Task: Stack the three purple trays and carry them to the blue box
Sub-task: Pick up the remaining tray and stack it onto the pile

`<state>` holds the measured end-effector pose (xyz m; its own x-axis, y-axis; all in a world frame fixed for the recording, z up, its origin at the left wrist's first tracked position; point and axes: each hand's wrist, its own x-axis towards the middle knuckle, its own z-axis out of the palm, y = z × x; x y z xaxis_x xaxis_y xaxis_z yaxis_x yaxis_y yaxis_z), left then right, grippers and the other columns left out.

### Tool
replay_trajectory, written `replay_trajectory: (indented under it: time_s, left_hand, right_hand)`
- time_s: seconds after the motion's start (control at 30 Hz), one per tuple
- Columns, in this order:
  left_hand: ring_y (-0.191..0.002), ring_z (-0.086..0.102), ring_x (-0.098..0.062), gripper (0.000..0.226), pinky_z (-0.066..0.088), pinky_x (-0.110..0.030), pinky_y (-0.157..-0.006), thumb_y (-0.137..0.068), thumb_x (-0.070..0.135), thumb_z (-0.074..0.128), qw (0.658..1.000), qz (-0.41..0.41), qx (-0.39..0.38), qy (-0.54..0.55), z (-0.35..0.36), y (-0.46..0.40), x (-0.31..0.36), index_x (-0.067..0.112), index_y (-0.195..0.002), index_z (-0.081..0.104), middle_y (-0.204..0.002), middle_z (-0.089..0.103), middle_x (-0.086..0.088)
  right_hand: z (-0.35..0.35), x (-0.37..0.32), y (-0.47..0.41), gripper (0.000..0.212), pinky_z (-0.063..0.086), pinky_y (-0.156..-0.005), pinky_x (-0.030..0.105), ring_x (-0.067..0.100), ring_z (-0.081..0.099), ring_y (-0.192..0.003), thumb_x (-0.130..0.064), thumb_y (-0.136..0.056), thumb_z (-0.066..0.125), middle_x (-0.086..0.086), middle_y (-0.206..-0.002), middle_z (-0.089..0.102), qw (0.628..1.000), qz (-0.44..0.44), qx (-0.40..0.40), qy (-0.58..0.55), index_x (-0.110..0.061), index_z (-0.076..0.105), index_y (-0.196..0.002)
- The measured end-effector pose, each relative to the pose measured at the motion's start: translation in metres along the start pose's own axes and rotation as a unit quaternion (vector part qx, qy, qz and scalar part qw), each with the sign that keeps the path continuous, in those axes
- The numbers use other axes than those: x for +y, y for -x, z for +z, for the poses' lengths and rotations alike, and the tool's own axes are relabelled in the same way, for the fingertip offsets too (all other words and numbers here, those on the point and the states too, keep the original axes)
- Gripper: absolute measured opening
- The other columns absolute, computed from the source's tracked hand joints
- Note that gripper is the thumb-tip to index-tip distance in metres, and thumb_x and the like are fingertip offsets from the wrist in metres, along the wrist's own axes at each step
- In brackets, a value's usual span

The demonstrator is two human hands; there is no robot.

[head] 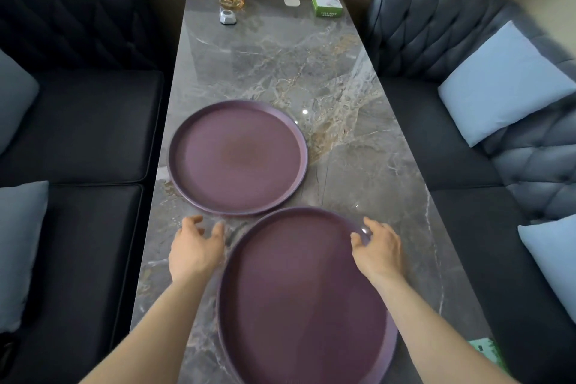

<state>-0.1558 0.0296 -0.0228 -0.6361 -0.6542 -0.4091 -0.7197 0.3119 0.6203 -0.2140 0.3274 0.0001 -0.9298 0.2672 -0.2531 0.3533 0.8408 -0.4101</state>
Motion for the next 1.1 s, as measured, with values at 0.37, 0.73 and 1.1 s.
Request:
replay_trajectory:
  time_s: [0.37, 0.73, 1.1]
  left_hand:
    - [-0.132, 0.038, -0.043, 0.082, 0.034, -0.052, -0.108, -0.081, 0.043, 0.072, 0.986, -0.099, 0.113, 0.073, 0.015, -0.101, 0.056, 0.015, -0.147, 0.033, -0.146, 0.034, -0.022]
    - [-0.105, 0.064, -0.035, 0.051, 0.051, -0.046, -0.093, -0.072, 0.031, 0.076, 0.976, -0.14, 0.108, 0.124, 0.004, -0.143, 0.058, 0.018, -0.119, 0.061, -0.117, 0.067, -0.009]
    - [-0.089, 0.06, -0.017, 0.044, 0.044, -0.03, -0.077, -0.075, 0.013, 0.068, 0.956, -0.084, 0.168, 0.226, -0.015, -0.1, 0.078, 0.022, -0.118, 0.06, -0.102, 0.064, 0.008]
  right_hand:
    - [0.036, -0.121, -0.14, 0.068, 0.04, -0.112, 0.043, 0.024, 0.048, -0.137, -0.039, -0.086, 0.07, 0.003, -0.149, 0.051, 0.985, -0.049, -0.123, -0.108, -0.025, 0.045, -0.148]
    - [0.071, -0.159, -0.195, 0.068, 0.035, -0.11, 0.037, 0.025, 0.045, -0.138, -0.018, -0.094, 0.065, 0.008, -0.153, 0.044, 0.955, 0.016, -0.194, -0.222, -0.012, 0.033, -0.154]
    - [0.025, -0.118, -0.169, 0.027, 0.055, -0.069, 0.032, 0.023, 0.07, -0.076, 0.001, -0.069, 0.053, -0.004, -0.072, 0.075, 0.973, -0.013, -0.082, -0.215, -0.016, 0.073, -0.075]
